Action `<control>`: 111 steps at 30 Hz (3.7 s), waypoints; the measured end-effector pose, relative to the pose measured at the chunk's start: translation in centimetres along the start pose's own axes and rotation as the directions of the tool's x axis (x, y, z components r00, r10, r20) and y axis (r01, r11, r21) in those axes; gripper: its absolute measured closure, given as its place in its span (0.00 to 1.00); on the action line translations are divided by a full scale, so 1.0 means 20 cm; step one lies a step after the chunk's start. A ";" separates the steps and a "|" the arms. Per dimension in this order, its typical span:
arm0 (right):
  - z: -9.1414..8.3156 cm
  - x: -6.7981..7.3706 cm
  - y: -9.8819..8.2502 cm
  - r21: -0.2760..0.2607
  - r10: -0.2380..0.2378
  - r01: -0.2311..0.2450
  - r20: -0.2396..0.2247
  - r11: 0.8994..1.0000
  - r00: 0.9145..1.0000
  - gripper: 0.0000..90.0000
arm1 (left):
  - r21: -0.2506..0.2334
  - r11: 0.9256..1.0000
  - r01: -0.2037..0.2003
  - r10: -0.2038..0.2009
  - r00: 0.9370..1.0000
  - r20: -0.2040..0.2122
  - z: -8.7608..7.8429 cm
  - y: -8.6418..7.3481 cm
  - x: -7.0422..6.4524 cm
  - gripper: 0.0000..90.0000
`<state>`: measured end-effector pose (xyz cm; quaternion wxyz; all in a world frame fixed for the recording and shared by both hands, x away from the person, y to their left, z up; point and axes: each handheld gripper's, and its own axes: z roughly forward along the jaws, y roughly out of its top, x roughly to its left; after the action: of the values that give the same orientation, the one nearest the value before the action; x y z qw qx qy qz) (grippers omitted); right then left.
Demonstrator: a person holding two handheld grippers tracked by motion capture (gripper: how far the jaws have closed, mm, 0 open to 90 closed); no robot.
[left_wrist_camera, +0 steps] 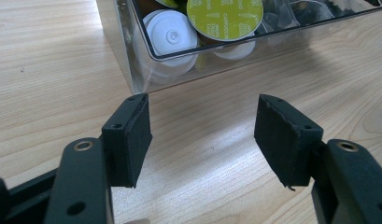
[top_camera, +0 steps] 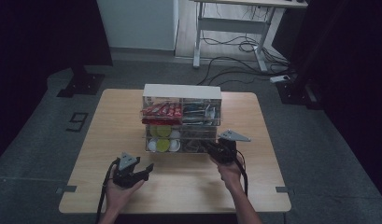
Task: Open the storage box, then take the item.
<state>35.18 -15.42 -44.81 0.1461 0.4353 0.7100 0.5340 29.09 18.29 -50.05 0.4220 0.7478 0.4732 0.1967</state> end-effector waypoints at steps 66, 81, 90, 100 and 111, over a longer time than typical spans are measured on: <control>0.01 -0.02 0.11 0.007 -0.022 0.022 0.025 1.000 0.999 0.99 | -0.053 0.999 -0.001 0.002 1.000 0.023 0.25 0.25 -0.07 0.42; 0.01 -0.01 0.11 0.008 -0.034 0.034 0.030 0.999 0.999 0.99 | -0.054 0.999 -0.010 0.010 1.000 0.003 0.29 0.27 -0.08 0.41; 0.02 -0.02 0.12 0.005 -0.031 0.031 0.032 1.000 0.999 0.99 | -0.047 0.999 -0.012 0.012 1.000 0.007 0.30 0.27 -0.09 0.39; 0.02 -0.02 0.12 0.003 -0.028 0.028 0.032 1.000 0.999 0.99 | -0.057 0.998 -0.014 0.014 1.000 -0.005 0.32 0.27 -0.11 0.39; 0.02 -0.02 0.12 0.003 -0.026 0.026 0.030 1.000 0.999 0.99 | -0.052 0.998 -0.023 0.022 0.999 -0.025 0.32 0.27 -0.13 0.36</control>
<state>36.79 -15.33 -42.89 0.1632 0.4341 0.7141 0.5245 35.26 12.15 -49.08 0.4335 0.7394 0.4646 0.2227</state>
